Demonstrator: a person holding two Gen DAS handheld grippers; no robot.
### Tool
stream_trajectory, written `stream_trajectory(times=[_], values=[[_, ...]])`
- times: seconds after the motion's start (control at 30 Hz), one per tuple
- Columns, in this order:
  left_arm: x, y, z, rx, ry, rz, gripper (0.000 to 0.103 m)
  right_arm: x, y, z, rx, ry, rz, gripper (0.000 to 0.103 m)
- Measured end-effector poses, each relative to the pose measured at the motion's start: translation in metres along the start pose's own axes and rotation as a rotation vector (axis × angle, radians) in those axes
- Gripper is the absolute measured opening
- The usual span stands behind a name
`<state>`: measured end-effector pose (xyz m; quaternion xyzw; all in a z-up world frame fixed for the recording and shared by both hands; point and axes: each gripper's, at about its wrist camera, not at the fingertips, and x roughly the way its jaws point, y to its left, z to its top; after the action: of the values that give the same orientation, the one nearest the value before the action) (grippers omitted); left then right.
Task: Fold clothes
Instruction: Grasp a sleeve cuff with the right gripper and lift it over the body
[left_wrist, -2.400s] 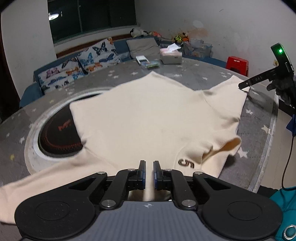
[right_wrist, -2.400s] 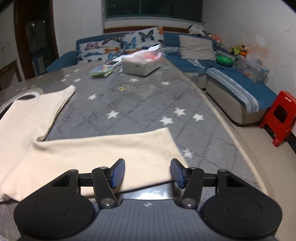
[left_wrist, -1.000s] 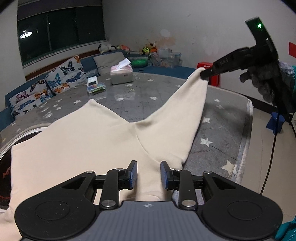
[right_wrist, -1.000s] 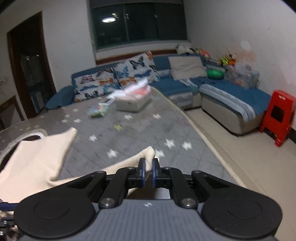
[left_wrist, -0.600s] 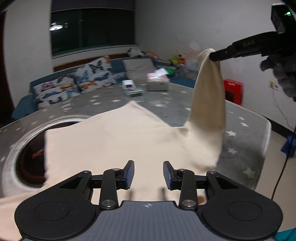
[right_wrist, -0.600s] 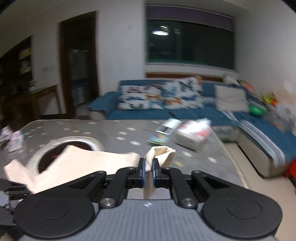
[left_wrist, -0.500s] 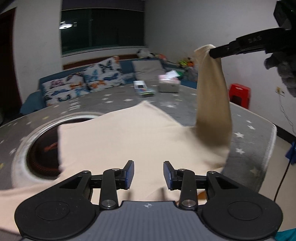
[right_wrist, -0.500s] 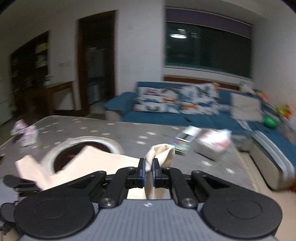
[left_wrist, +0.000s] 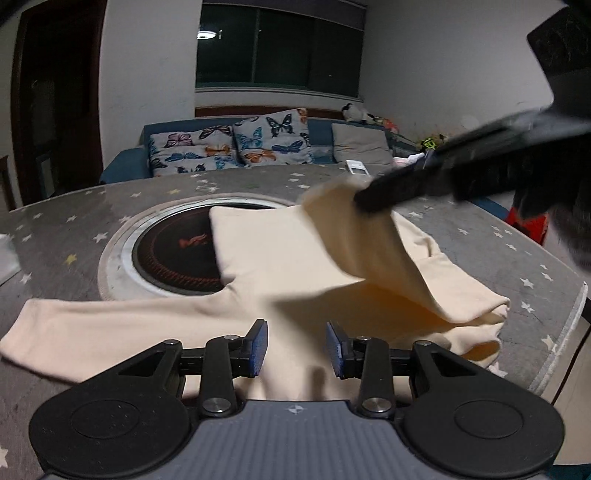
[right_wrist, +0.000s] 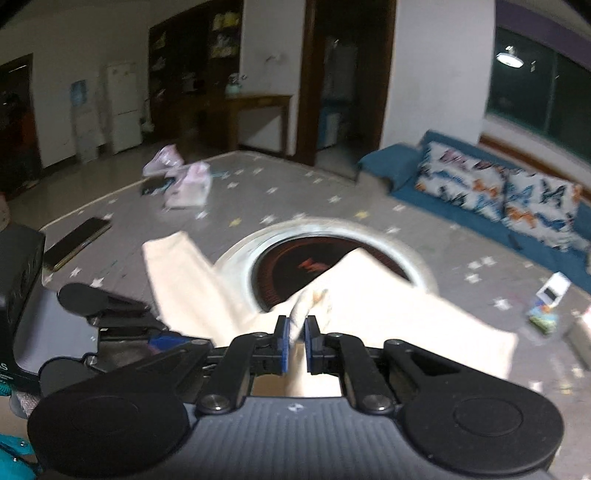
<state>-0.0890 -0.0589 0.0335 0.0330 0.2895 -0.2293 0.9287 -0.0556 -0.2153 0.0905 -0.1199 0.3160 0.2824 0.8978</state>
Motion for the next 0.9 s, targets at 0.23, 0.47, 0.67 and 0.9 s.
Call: stream_trajectory(times=[0.23,0.47,0.67,0.9], values=[[-0.003,0.003,0.0,-0.008,0.0,0.011,0.038,-0.019,-0.01,-0.013,0.016,0.001,-0.021,0.017],[-0.002,0.002,0.008,0.005,0.003,0.003,0.038,-0.043,-0.061,-0.071,0.118,0.149,-0.123,0.017],[-0.007,0.001,0.017,0.007,-0.017,-0.009,0.037,-0.049,-0.084,-0.12,0.221,0.215,-0.137,0.018],[0.013,-0.006,0.021,0.043,0.037,-0.001,0.034,-0.053,-0.095,-0.108,0.214,0.135,-0.138,0.018]])
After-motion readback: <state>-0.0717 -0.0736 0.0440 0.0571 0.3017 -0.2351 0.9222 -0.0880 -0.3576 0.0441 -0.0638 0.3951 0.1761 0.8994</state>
